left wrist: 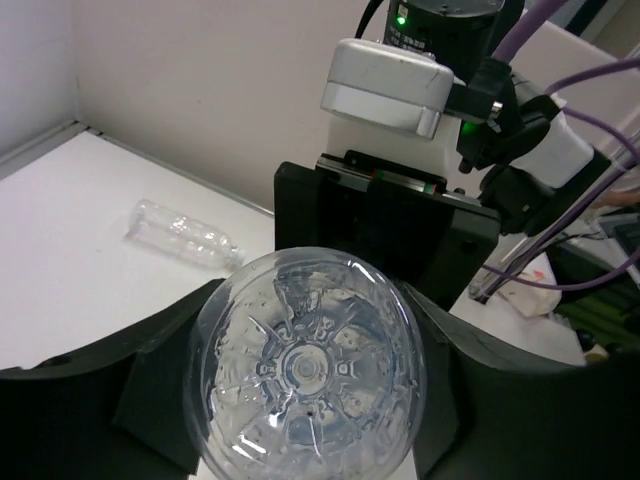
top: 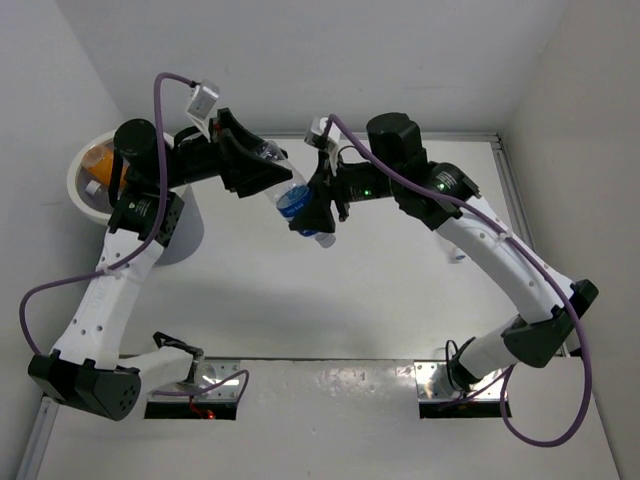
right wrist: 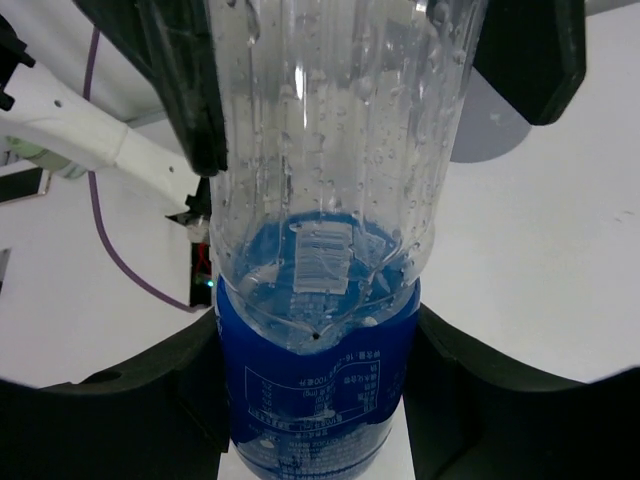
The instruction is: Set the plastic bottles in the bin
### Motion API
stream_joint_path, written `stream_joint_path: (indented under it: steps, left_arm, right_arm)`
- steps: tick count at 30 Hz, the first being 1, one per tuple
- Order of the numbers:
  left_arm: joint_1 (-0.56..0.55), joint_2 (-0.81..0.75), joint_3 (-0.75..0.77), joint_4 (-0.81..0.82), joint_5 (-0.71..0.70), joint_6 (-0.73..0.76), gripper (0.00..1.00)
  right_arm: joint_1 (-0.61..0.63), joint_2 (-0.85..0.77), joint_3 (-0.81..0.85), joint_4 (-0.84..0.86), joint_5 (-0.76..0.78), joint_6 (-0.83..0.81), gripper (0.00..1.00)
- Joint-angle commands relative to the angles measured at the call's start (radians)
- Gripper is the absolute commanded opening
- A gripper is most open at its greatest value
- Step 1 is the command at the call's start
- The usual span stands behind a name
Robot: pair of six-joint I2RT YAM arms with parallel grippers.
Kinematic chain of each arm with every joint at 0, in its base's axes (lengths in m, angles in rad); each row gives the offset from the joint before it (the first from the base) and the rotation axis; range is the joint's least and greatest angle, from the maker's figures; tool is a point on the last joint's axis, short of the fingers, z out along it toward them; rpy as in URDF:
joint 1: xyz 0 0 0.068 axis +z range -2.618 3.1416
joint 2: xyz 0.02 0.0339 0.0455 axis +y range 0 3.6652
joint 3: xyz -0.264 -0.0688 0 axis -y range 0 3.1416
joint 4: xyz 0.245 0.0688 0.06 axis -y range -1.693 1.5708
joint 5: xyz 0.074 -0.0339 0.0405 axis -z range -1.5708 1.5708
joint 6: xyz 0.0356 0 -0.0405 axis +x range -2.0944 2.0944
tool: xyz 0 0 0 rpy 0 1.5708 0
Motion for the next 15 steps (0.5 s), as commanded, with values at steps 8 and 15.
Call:
stream_joint_path:
  steps: [8, 15]
  left_arm:
    - [0.116, -0.003, 0.035, 0.040, -0.015, -0.077, 0.01]
    - [0.481, 0.094, 0.418, -0.464, -0.256, 0.299, 0.00]
  right_arm:
    - [-0.066, -0.017, -0.001, 0.052, 0.065, 0.094, 0.82]
    - [-0.397, 0.001, -0.006, 0.051, 0.013, 0.284, 0.94]
